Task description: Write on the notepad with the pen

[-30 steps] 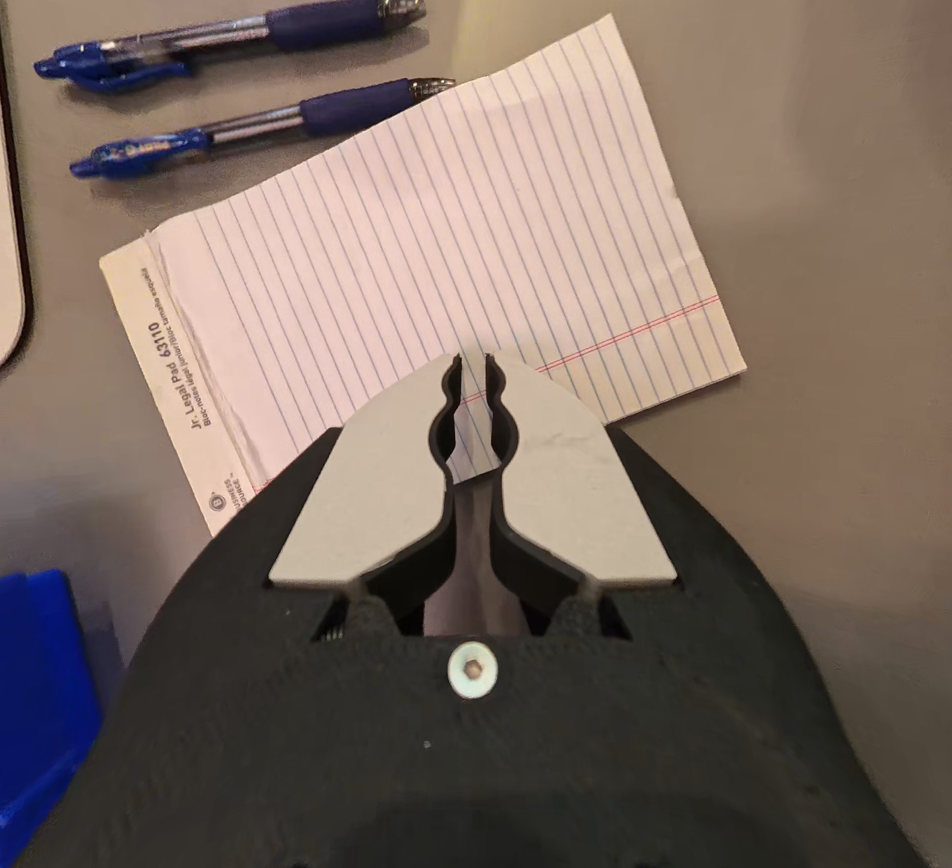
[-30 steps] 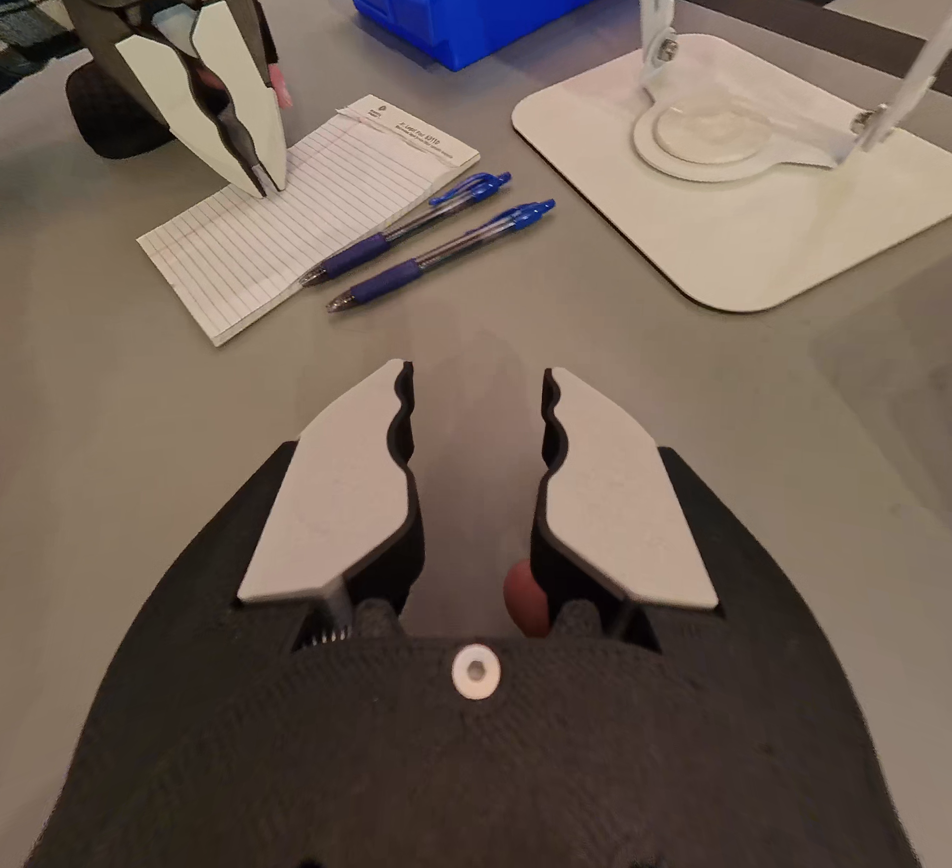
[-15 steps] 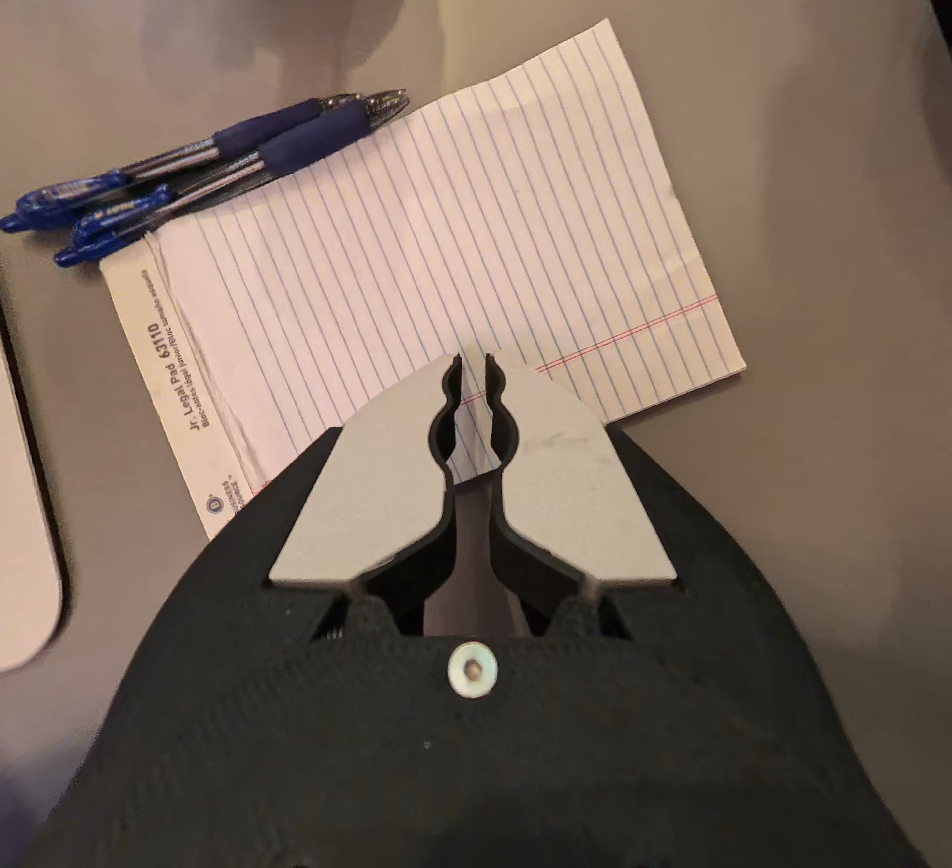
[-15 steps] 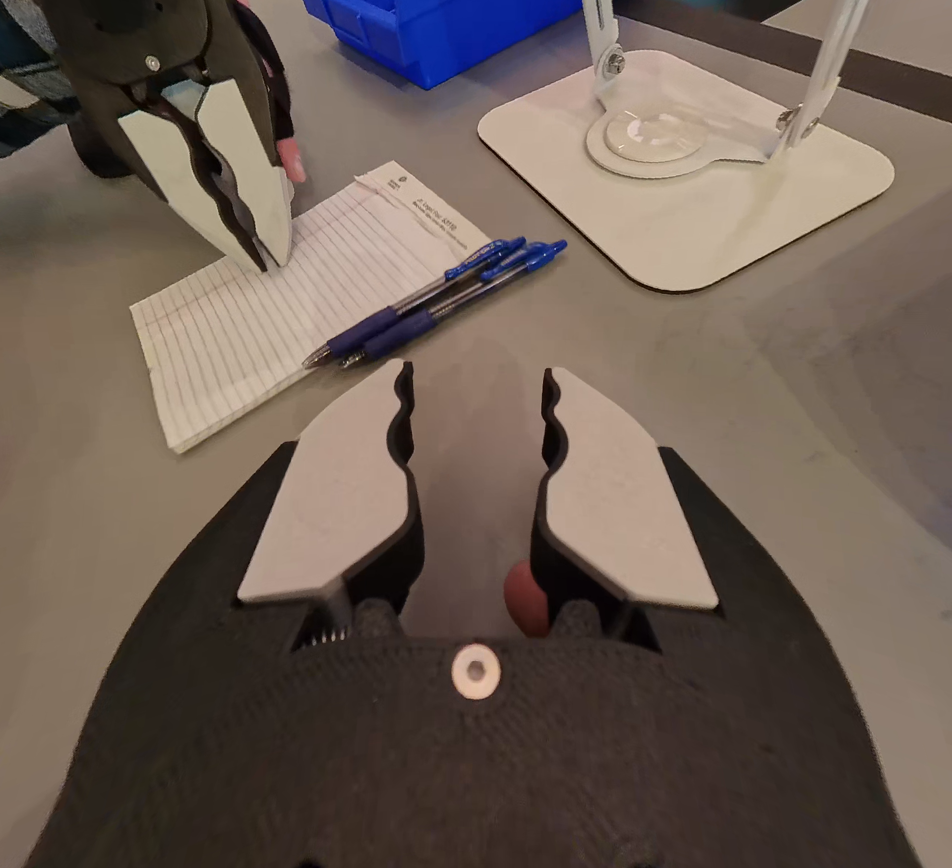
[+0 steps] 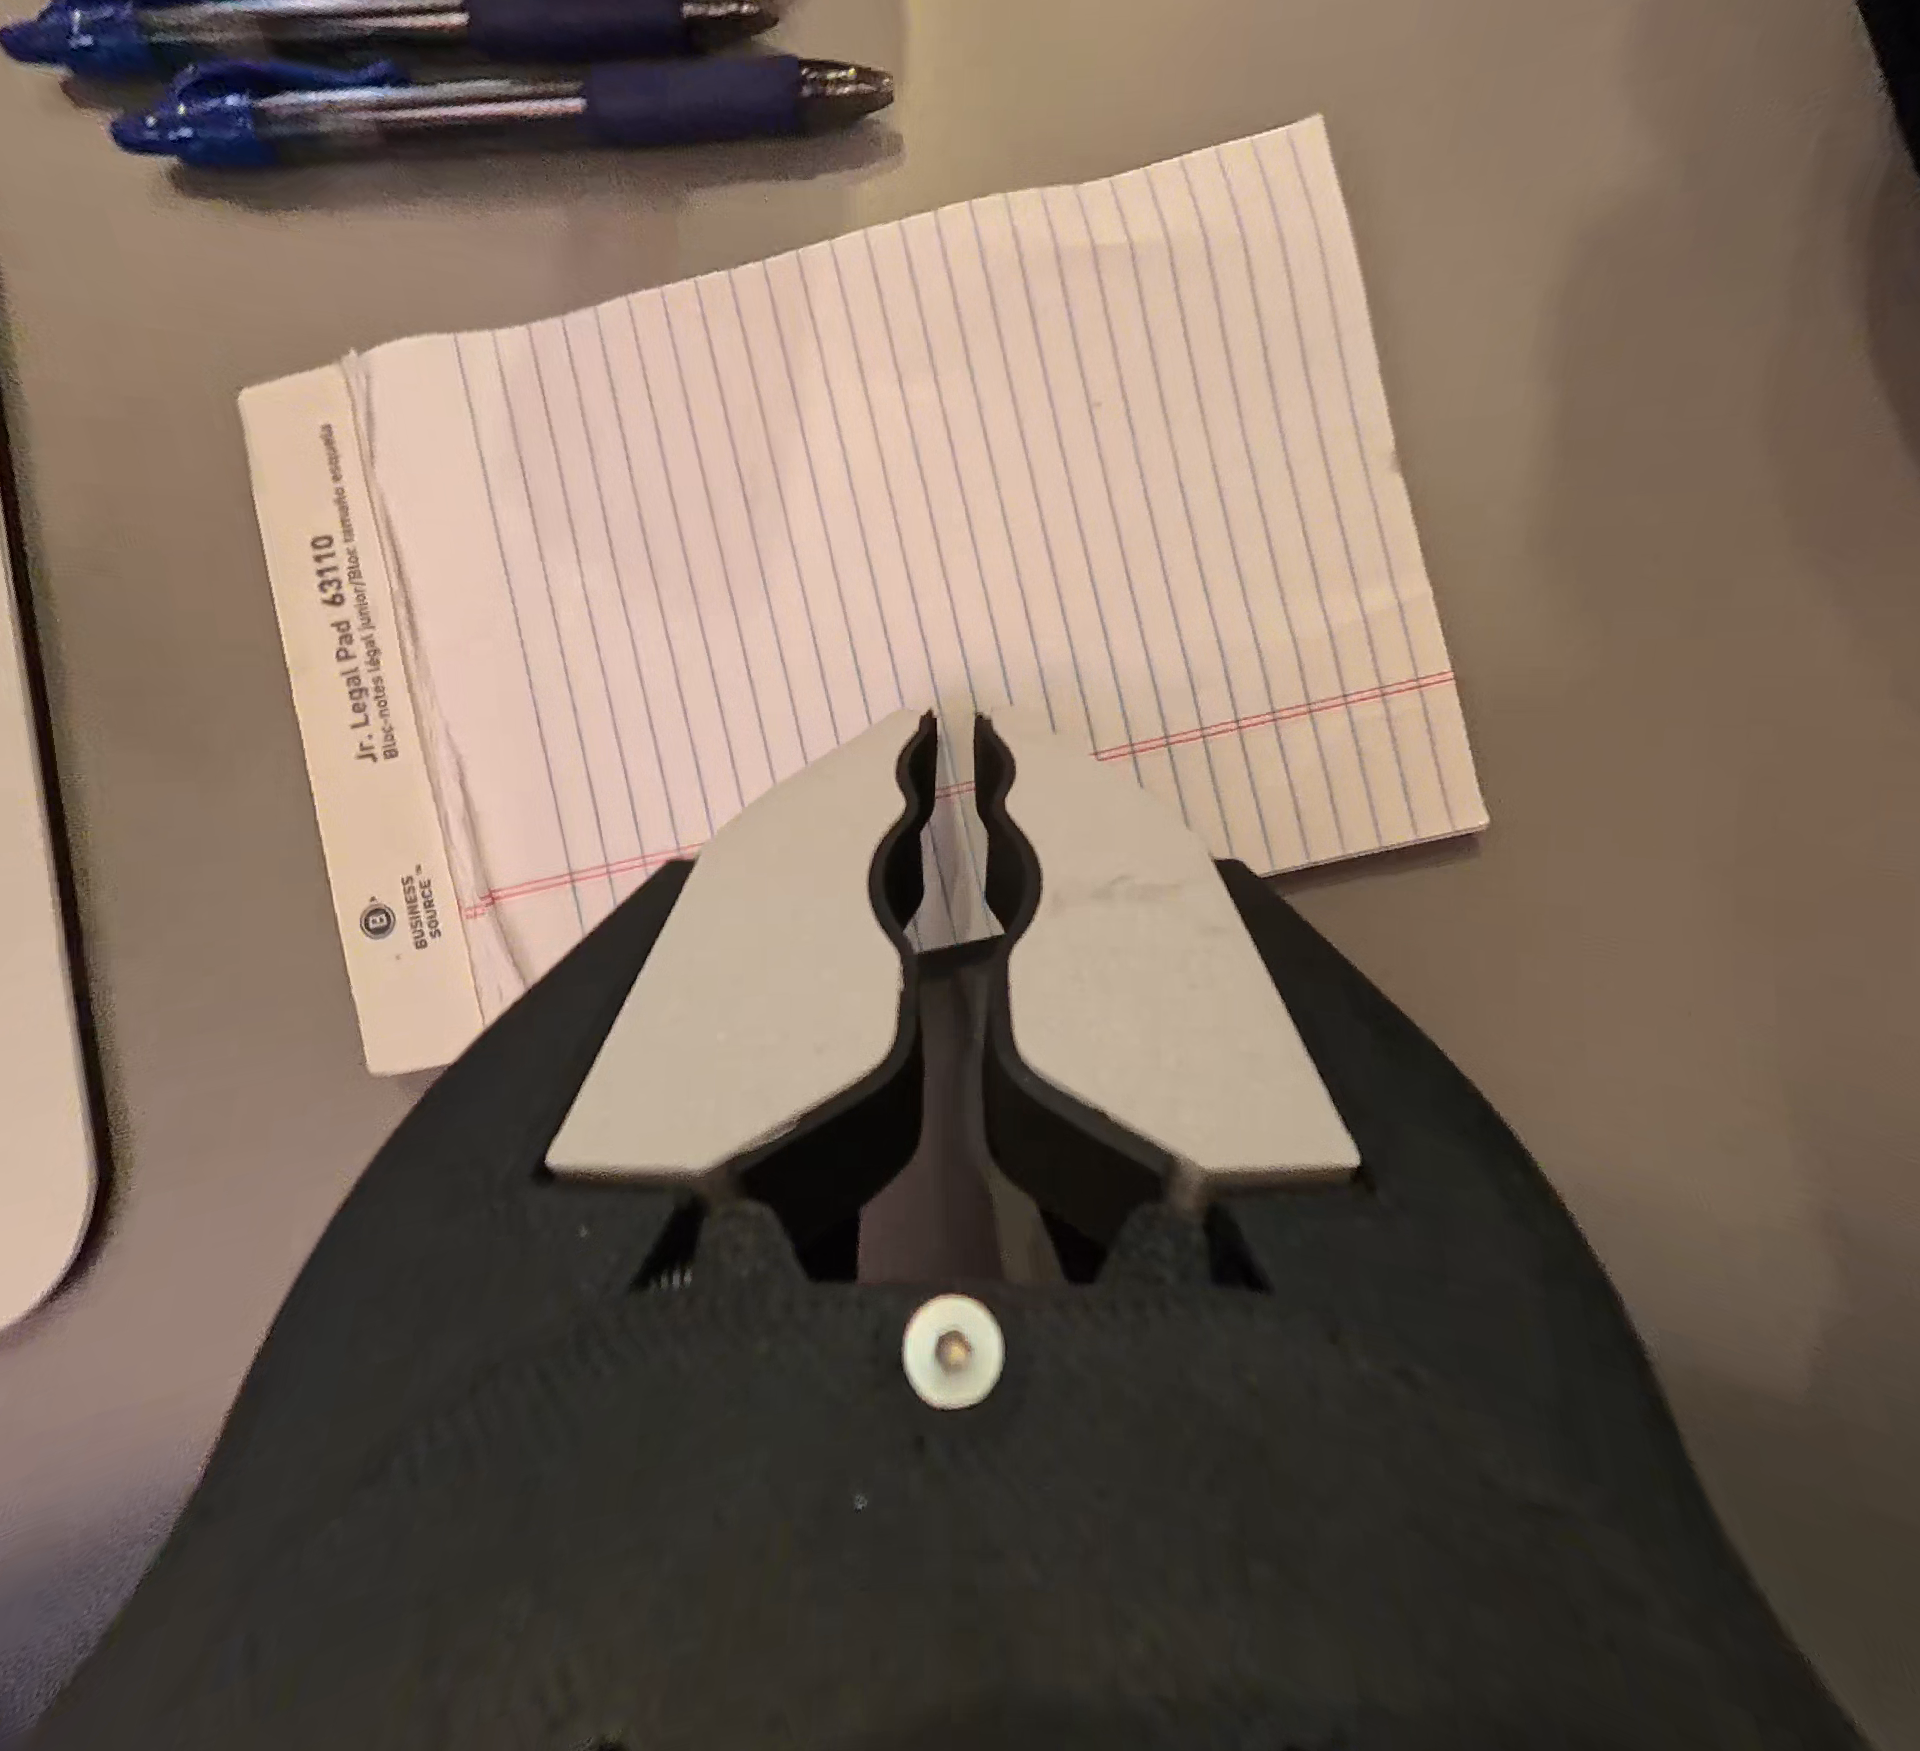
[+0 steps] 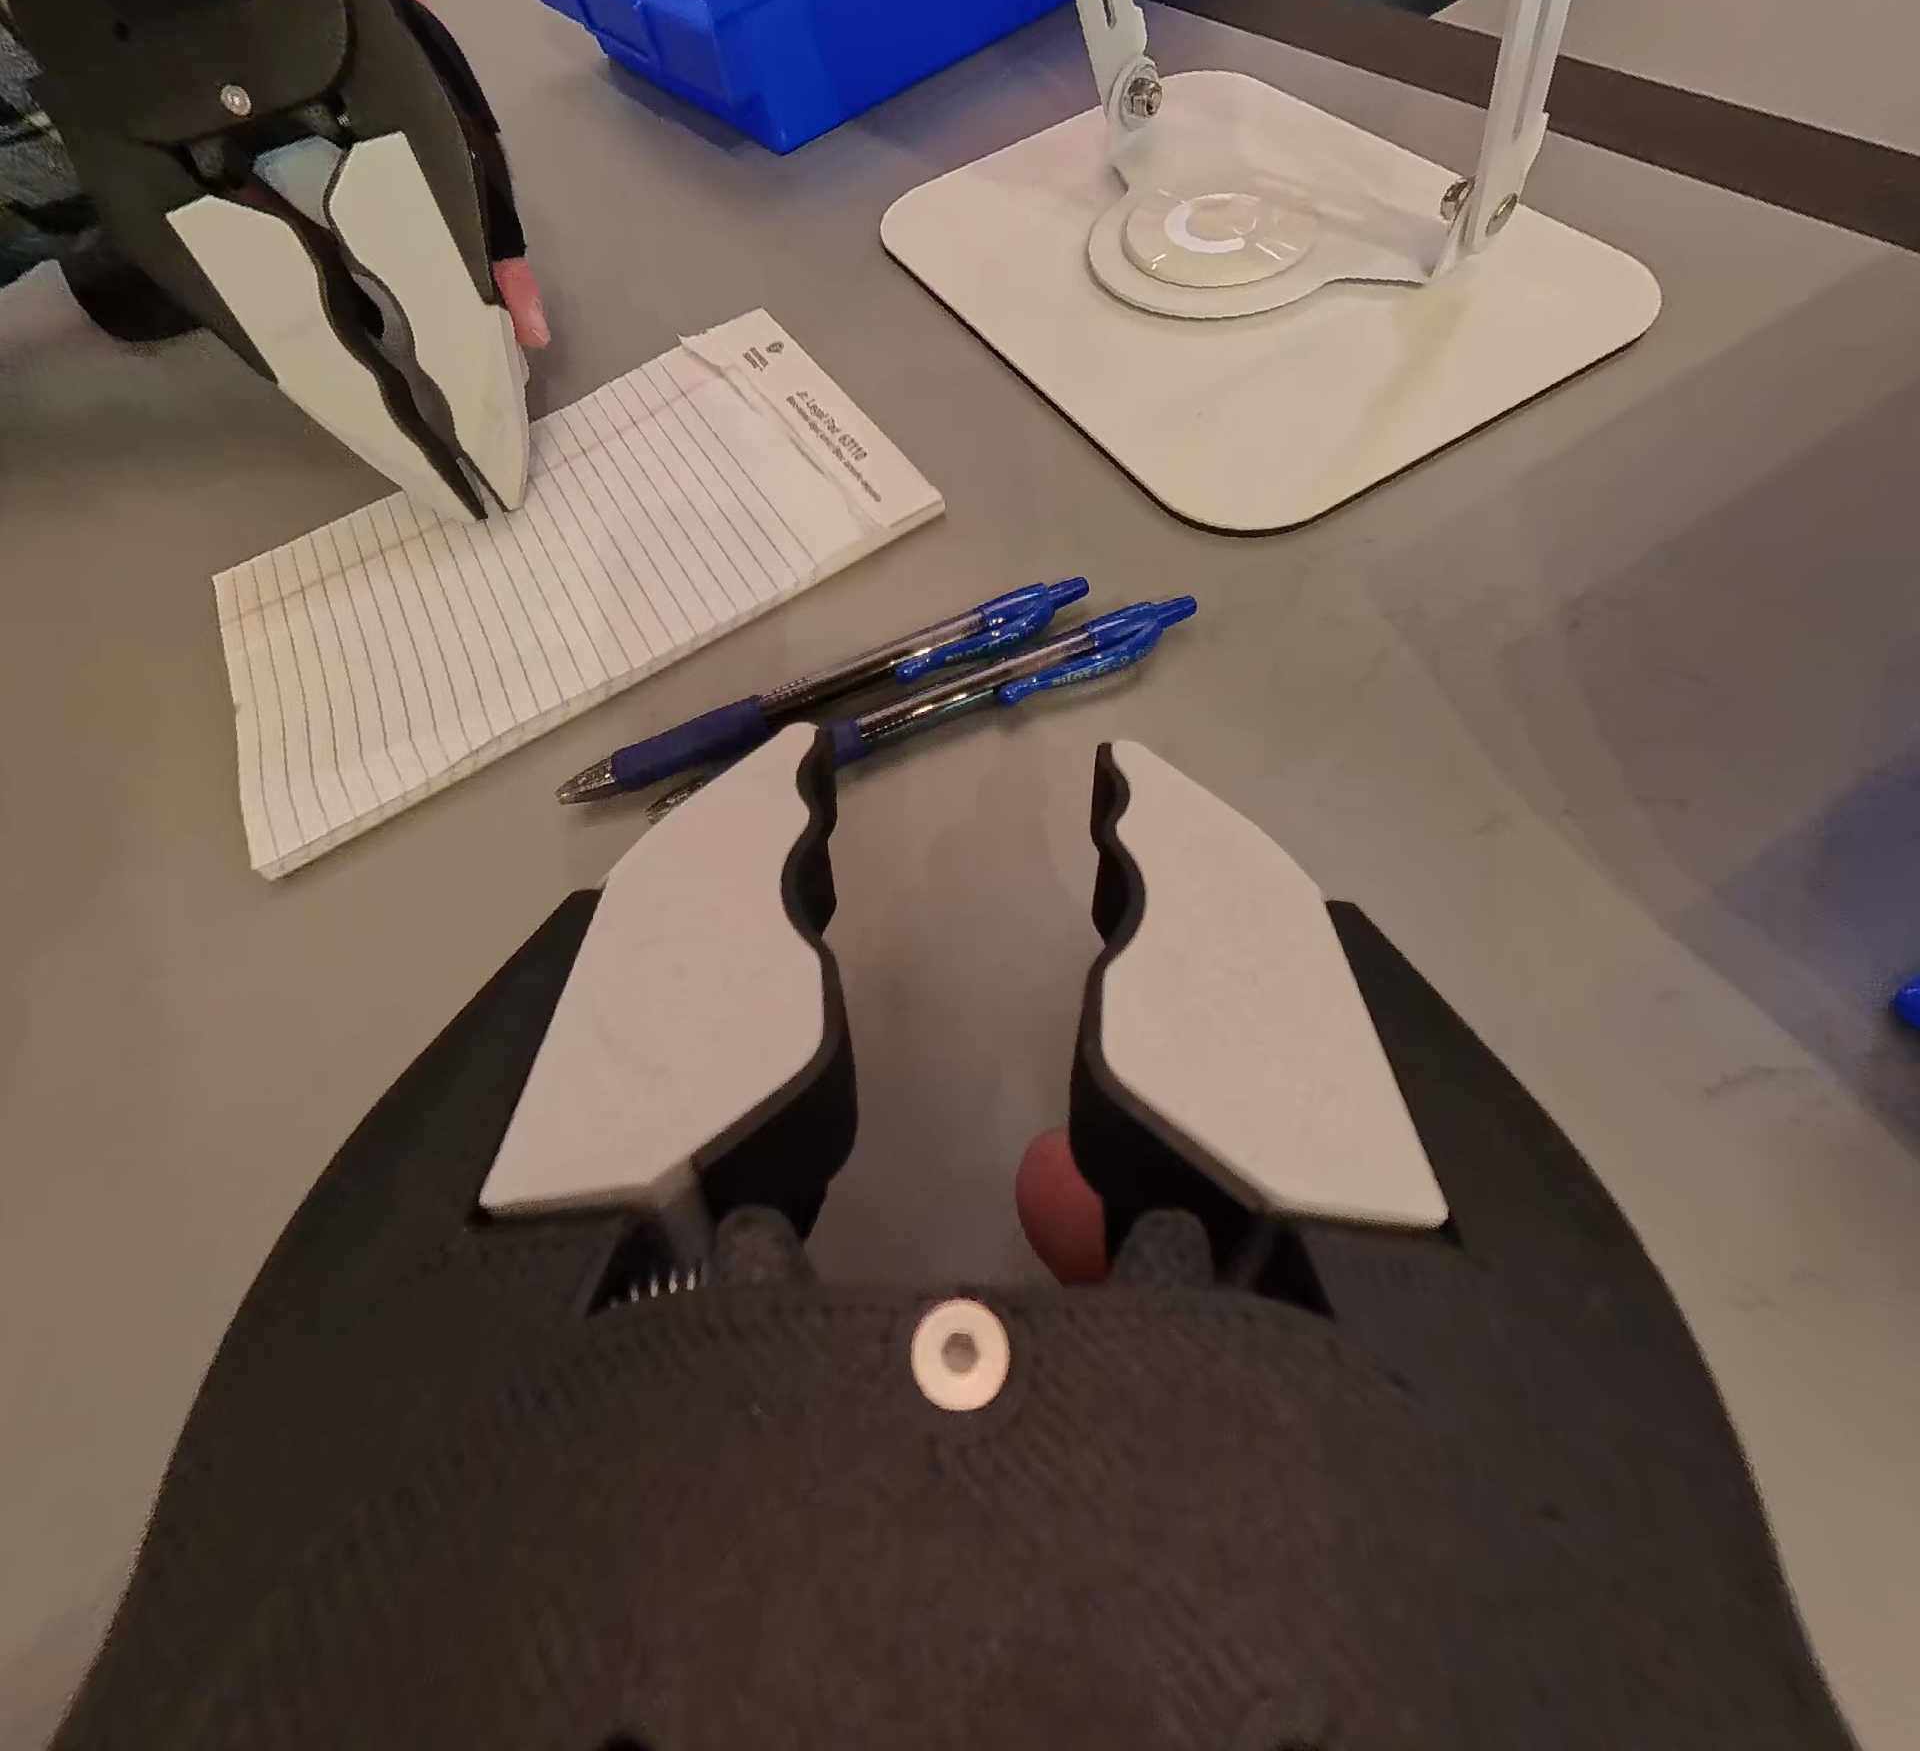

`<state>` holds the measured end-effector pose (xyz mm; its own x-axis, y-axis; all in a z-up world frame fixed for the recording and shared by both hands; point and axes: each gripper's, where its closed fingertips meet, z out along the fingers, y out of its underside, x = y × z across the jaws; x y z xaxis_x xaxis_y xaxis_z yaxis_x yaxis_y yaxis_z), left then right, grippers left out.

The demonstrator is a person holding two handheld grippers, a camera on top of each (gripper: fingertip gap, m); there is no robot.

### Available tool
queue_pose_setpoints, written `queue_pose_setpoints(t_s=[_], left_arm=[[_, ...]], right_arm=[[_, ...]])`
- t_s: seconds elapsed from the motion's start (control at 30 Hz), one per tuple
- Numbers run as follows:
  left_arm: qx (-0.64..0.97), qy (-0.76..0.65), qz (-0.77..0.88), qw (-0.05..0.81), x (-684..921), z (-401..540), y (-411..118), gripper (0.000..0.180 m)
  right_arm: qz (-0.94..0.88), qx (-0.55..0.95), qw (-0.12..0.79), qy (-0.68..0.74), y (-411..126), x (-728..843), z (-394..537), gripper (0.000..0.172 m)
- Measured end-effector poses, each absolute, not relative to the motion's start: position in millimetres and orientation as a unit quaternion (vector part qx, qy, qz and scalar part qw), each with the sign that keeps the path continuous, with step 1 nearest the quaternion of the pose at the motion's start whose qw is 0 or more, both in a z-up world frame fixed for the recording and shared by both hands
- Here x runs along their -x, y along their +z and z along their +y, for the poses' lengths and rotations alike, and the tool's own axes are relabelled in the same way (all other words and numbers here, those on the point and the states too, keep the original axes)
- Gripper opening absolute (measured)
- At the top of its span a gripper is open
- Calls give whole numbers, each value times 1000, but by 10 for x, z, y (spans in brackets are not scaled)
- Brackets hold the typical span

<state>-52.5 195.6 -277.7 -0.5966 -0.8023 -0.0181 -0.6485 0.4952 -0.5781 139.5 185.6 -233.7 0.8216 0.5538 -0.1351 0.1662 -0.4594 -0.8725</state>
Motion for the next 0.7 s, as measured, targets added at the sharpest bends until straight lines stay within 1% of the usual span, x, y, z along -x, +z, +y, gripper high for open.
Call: queue_pose_setpoints(t_s=[0.23, 0.27, 0.33, 0.43, 0.53, 0.63, 0.7], left_arm=[[446, -248, 844, 165, 534, 1966, -2771, 2], [451, -251, 841, 165, 534, 1970, -2768, 4], [455, -258, 834, 175, 511, 2005, -2735, 21], [454, -276, 825, 195, 401, 2039, -2554, 32], [425, -269, 838, 212, 210, 1980, -2449, 32], [402, -246, 857, 209, 38, 1947, -2478, 33], [399, -239, 860, 207, -23, 1975, -2508, 32]], right_arm=[[-219, 831, 469, 202, -2351, -1392, 1854, 47], [-219, 831, 469, 202, -2351, -1394, 1853, 47], [-217, 832, 469, 202, -2351, -1402, 1852, 47], [-216, 834, 466, 201, -2362, -1395, 1846, 47], [-218, 840, 456, 197, -2398, -1356, 1837, 47], [-195, 857, 428, 209, -2479, -1282, 1827, 45], [-178, 863, 417, 225, -2497, -1194, 1833, 40]])
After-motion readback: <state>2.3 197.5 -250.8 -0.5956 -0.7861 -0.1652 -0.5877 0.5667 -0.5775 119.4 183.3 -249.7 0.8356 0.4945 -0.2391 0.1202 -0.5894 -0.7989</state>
